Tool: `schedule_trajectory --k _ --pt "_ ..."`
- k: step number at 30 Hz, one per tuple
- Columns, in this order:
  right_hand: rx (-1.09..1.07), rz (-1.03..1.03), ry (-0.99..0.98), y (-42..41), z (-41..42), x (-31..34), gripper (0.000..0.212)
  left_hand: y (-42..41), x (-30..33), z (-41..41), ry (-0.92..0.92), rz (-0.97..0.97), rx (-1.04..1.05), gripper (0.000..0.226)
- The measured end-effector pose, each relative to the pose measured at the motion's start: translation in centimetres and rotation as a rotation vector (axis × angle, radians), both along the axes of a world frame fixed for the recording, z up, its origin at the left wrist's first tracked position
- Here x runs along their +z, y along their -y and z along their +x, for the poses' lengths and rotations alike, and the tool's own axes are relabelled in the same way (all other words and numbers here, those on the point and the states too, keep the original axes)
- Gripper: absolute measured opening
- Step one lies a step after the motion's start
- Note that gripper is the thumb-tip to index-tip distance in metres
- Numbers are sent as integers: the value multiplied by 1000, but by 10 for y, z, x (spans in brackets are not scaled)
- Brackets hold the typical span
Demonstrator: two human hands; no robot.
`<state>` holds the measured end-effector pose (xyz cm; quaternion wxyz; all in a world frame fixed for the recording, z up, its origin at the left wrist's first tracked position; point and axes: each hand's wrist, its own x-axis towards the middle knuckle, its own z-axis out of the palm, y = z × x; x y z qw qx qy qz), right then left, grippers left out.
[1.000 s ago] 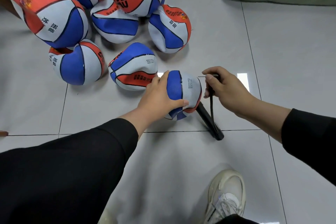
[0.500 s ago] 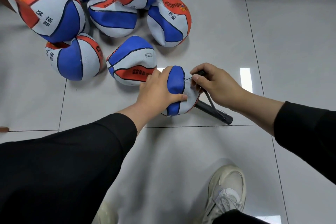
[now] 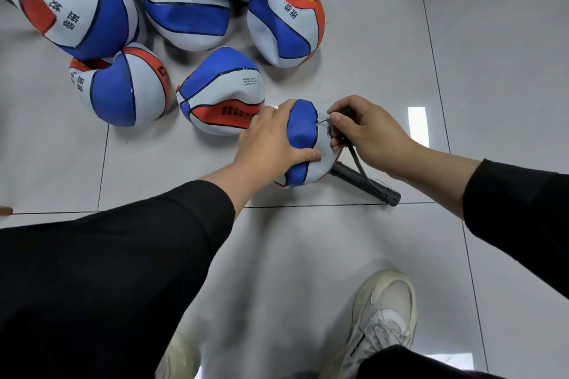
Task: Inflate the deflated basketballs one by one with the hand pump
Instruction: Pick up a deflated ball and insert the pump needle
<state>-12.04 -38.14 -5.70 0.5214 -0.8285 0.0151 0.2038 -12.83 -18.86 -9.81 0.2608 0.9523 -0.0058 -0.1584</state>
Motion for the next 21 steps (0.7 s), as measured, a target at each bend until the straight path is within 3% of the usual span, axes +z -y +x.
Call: schedule_trajectory --k 9,16,21 --pt "31 -69 38 -2 4 -1 11 -1 1 0 3 6 1 108" --pt "323 -439 248 -4 12 4 19 3 1 -2 17 20 -15 107" --pt "393 -527 195 -8 12 2 29 5 1 -2 18 23 -53 100"
